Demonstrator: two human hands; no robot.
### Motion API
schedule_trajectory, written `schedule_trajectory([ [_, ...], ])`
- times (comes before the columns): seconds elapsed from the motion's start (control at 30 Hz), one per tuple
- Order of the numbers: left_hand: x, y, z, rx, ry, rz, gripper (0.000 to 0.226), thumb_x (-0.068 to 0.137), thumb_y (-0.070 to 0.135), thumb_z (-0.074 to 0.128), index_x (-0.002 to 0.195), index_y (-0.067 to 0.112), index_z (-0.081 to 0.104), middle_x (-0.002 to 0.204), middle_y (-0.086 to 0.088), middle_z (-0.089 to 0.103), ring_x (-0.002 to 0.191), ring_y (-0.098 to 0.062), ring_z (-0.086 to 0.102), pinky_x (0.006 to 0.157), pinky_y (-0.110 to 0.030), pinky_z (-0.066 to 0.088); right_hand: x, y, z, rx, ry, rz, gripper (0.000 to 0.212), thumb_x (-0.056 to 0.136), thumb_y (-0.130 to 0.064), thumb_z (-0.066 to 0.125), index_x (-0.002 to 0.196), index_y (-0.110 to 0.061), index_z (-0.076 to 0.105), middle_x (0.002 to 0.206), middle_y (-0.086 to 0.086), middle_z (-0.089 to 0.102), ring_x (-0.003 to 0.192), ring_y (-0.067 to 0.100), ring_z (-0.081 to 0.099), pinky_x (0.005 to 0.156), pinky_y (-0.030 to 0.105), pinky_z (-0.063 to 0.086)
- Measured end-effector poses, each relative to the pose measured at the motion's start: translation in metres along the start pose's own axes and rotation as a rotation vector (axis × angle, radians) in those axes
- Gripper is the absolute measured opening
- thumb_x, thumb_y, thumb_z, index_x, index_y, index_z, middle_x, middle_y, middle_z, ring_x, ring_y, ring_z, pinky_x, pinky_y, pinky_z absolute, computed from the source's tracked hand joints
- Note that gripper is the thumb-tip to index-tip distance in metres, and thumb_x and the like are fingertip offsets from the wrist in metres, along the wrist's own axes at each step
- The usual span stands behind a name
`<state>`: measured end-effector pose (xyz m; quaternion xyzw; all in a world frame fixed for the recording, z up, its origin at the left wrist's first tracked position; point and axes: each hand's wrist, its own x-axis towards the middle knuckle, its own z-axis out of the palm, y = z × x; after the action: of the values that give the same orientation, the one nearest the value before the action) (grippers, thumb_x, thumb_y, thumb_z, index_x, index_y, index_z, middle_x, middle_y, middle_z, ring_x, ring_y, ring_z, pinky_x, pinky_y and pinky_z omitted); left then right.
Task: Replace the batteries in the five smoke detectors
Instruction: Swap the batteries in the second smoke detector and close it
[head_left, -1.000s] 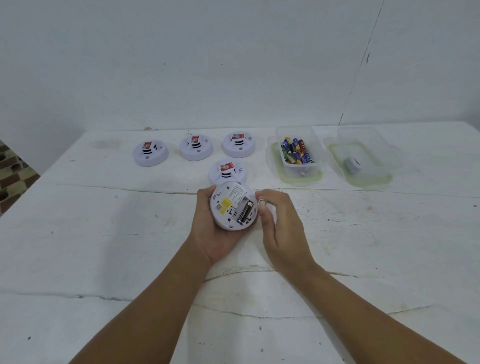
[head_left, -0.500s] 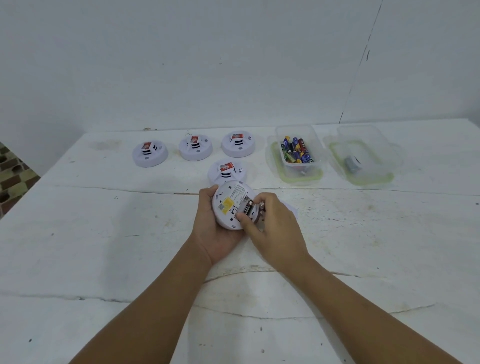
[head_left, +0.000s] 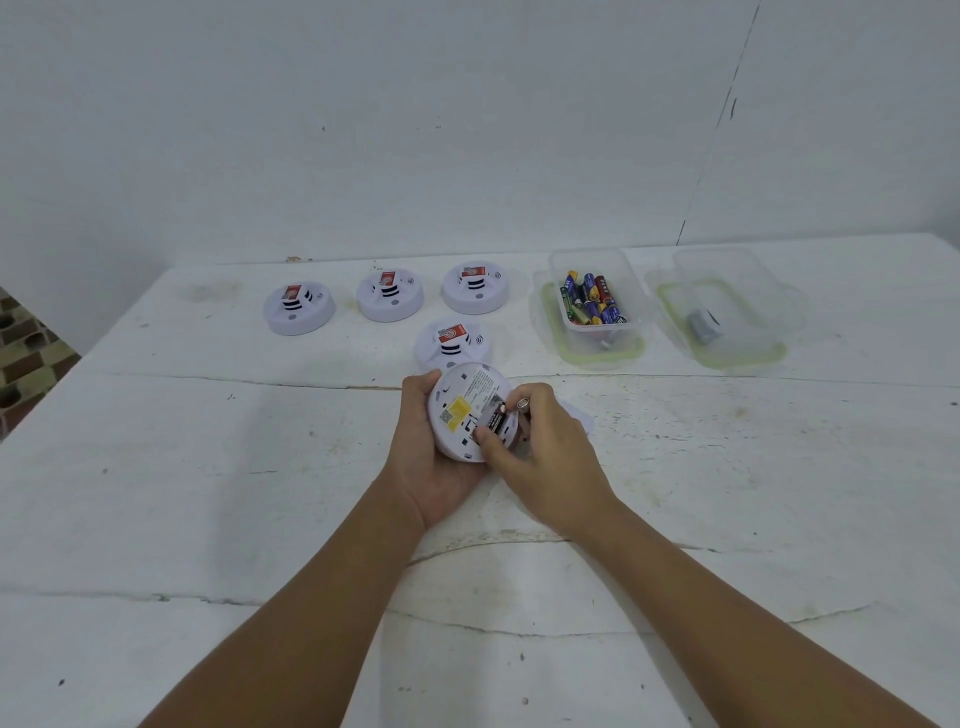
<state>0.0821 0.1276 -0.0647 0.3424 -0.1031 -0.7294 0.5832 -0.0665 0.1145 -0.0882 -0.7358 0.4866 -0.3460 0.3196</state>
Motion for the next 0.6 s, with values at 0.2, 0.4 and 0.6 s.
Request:
schedule_trajectory([
  [0.2,-0.002,0.001,0.003,0.027,0.005,-0.018,0.049,0.096,0.047,0.050,0.114,0.008,0.073,0.105,-0.015,0.073,0.091,-0.029,0.073,0.079,-0.039,0.062,-0.001,0.002,0.001,0.062,0.026,-0.049,0.039,0.088,-0.048,0.070,0.107,-0.031,0.039,0.087,-0.016,0.050,0.078,0.010,0.053,0.070,0.034,0.044],
  [0.4,-0.004,0.000,0.006,0.067,0.005,-0.011,0.050,0.096,0.050,0.049,0.119,0.011,0.070,0.110,-0.014,0.071,0.096,-0.028,0.070,0.083,-0.039,0.060,-0.006,-0.002,-0.001,0.145,0.052,-0.105,0.019,0.101,-0.036,0.058,0.107,-0.027,0.043,0.092,-0.005,0.059,0.087,0.016,0.062,0.073,0.042,0.052],
  [0.6,0.000,0.002,0.013,0.144,-0.003,0.021,0.049,0.098,0.050,0.046,0.121,0.011,0.068,0.113,-0.014,0.070,0.102,-0.028,0.066,0.099,-0.044,0.049,-0.002,-0.008,-0.016,0.303,0.152,-0.051,0.019,0.109,-0.020,0.053,0.127,-0.026,0.050,0.101,-0.007,0.060,0.090,0.006,0.061,0.078,0.018,0.048],
])
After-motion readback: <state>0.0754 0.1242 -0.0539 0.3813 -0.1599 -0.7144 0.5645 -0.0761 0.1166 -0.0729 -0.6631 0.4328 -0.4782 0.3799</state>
